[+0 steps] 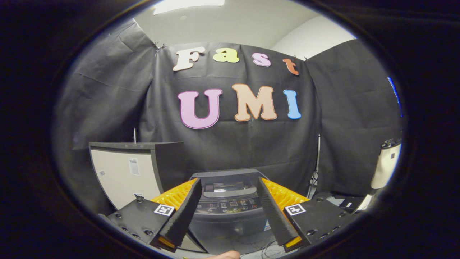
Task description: Put the clothes into the washing machine and then close the washing machine lid.
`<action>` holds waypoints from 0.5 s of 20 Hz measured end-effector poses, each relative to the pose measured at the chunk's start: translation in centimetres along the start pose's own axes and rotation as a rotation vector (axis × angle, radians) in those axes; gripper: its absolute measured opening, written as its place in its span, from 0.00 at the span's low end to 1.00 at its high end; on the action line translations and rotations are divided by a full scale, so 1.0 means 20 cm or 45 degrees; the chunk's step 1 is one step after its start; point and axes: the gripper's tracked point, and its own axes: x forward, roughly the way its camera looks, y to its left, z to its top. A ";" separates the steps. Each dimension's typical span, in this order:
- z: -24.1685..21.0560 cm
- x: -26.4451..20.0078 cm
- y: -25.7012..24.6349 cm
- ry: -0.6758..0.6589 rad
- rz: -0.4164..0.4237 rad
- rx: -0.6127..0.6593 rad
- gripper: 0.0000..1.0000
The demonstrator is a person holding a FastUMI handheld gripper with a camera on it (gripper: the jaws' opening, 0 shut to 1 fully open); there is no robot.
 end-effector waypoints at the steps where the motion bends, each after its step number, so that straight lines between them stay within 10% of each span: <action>1: 0.01 0.00 0.00 -0.006 0.001 -0.001 0.96; 10: -0.05 -0.02 0.00 0.053 0.018 -0.034 0.96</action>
